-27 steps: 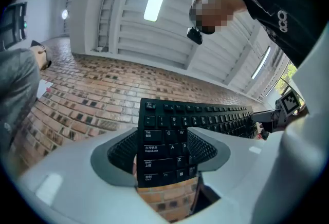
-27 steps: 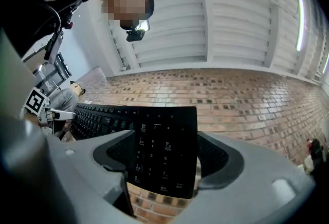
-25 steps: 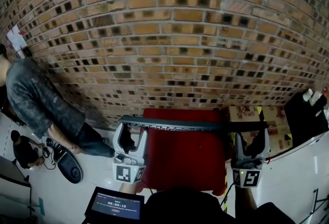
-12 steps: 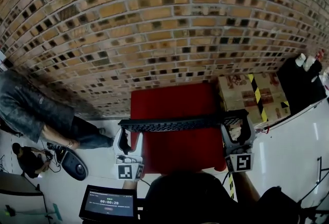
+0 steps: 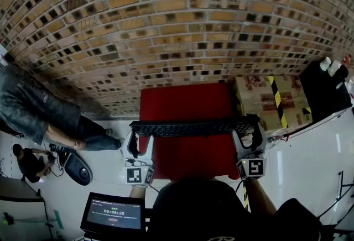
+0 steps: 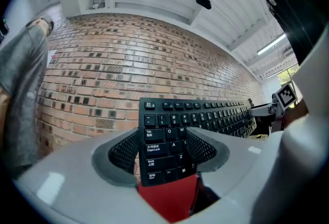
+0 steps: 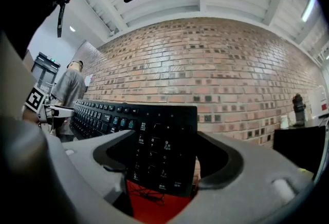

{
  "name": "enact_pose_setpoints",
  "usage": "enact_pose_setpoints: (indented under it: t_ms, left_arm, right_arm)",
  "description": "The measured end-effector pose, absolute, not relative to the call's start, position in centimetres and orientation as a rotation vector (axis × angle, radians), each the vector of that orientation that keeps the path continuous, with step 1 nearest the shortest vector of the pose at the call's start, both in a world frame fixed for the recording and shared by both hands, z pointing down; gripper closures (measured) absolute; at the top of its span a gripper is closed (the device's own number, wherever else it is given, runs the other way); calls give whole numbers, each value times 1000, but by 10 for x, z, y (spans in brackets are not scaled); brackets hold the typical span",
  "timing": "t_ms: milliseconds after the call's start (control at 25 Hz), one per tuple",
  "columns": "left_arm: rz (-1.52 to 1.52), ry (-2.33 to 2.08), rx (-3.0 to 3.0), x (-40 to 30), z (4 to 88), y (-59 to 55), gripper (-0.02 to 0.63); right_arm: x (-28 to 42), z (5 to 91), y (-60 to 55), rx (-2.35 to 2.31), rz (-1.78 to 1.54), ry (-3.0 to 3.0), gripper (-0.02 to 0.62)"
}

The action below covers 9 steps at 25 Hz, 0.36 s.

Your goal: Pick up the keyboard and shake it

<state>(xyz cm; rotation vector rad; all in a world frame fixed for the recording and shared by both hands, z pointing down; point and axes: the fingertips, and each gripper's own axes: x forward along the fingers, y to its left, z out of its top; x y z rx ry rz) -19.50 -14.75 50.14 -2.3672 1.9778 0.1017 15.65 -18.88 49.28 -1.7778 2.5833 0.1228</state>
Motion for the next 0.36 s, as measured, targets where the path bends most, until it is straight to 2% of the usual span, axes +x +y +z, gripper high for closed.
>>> enact_pose_setpoints:
  t_ms: [360]
  left_arm:
    - [12,2004,-2406,-201,560,-147,318]
  right_arm:
    - [165,537,-192,-1820,69,2648,248]
